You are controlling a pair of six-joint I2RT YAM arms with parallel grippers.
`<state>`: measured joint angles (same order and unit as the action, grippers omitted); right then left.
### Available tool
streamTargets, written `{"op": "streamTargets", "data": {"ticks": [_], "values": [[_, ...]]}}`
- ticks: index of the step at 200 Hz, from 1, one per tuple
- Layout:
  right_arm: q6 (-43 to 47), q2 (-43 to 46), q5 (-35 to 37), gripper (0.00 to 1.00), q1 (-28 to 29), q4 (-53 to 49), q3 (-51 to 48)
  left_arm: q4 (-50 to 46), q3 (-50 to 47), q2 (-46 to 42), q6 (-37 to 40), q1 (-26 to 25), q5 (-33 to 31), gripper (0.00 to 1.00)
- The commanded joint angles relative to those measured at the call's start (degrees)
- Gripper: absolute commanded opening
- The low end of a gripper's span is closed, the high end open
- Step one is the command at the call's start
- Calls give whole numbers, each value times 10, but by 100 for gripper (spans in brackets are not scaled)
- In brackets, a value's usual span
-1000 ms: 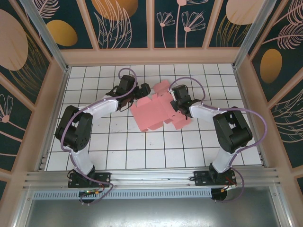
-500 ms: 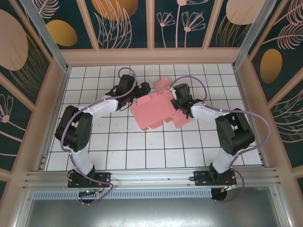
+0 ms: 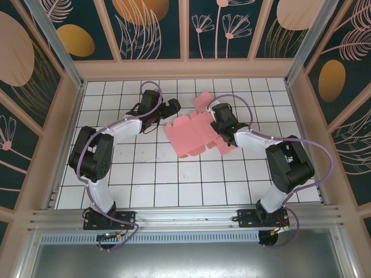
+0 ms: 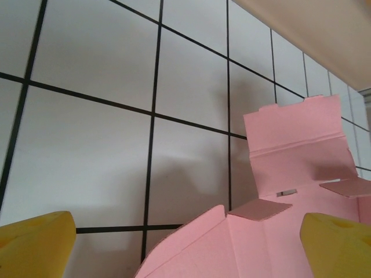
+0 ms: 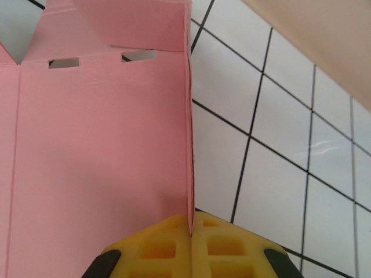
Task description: Fold the paper box
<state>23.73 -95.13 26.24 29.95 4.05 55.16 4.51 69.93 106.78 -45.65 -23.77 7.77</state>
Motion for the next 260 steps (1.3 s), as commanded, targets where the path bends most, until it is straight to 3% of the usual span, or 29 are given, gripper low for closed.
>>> {"op": "streamTargets", "data": {"ticks": [1,91,135,174,234,260], "values": [[65,12,78,0,11,51,-10,36,8,11,-31,22,38,99],[190,-23,172,0,91,103,37,80,-68,-35,-6,97,69,99],[247,-50,195,0,137,145,40,56,-76,-71,65,104,12,99],[263,-60,190,0,172,136,45,61,-84,-75,62,120,23,99],[327,-104,223,0,196,230,23,81,-92,-77,71,126,38,99],[383,-128,233,0,194,319,6,75,-91,-82,79,132,39,99]]}}
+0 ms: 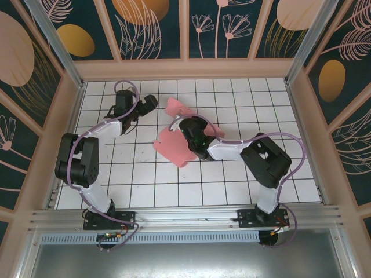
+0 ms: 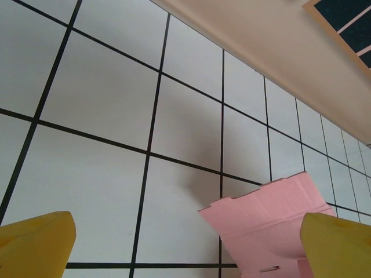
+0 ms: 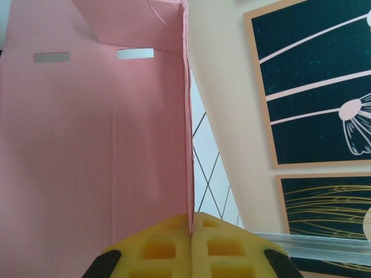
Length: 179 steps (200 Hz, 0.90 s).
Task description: Fold the paper box
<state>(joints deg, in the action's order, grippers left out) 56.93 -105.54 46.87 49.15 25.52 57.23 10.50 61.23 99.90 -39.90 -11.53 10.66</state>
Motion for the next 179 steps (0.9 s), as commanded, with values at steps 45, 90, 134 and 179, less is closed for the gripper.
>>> {"op": "streamTargets", "data": {"ticks": [45,90,134,179], "values": [[162,-50,13,0,3,281,-68,15,8,-14,30,13,40,99],[210,-67,29,0,20,349,-74,6,30,-9,35,13,45,99],[270,-101,39,0,31,438,-94,-6,47,-10,44,12,44,99],[301,-135,60,0,43,502,-99,8,55,-4,44,12,64,99]]}}
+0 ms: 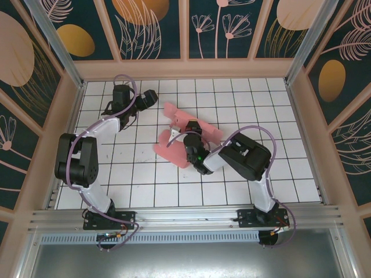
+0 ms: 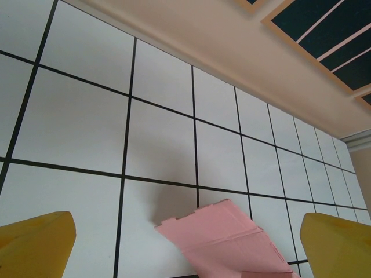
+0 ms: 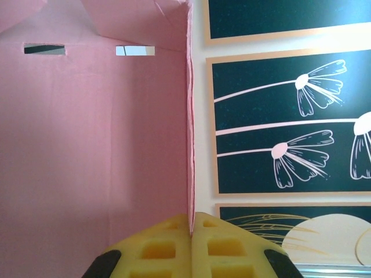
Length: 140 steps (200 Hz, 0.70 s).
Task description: Fold the paper box
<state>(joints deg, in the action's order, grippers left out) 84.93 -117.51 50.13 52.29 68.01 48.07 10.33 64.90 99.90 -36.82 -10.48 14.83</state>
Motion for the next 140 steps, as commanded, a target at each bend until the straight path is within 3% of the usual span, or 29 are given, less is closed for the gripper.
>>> {"op": "streamTargets", "data": {"ticks": [1,37,140], "values": [[22,-16,27,0,12,77,-7,10,19,-4,14,2,22,99],[35,-34,47,0,27,104,-7,30,25,7,47,2,65,99],[85,-75,65,0,32,193,1,-2,117,88,72,-2,88,99]]}}
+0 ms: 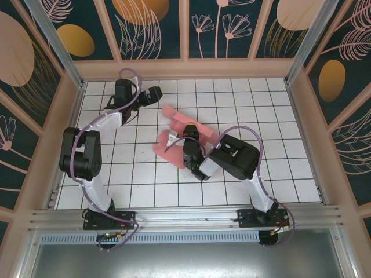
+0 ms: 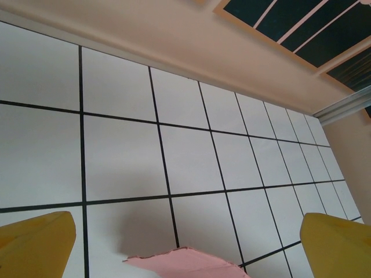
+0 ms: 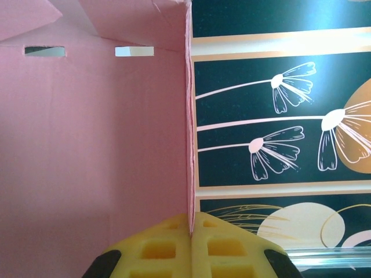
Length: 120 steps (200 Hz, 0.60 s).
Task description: Fold the paper box
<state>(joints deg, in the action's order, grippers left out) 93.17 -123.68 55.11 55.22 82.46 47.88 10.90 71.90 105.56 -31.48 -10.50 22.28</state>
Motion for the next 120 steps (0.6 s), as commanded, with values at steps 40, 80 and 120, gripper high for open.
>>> {"op": "streamTargets", "data": {"ticks": [40,80,120], "values": [[-12,-5,16,0,6,36,2,-85,158,102,97,-24,11,99],[-23,0,15,0,7,22,7,-178,287,197,126,-48,76,94],[-28,2,15,0,7,17,5,-219,314,245,118,-55,184,74]]}}
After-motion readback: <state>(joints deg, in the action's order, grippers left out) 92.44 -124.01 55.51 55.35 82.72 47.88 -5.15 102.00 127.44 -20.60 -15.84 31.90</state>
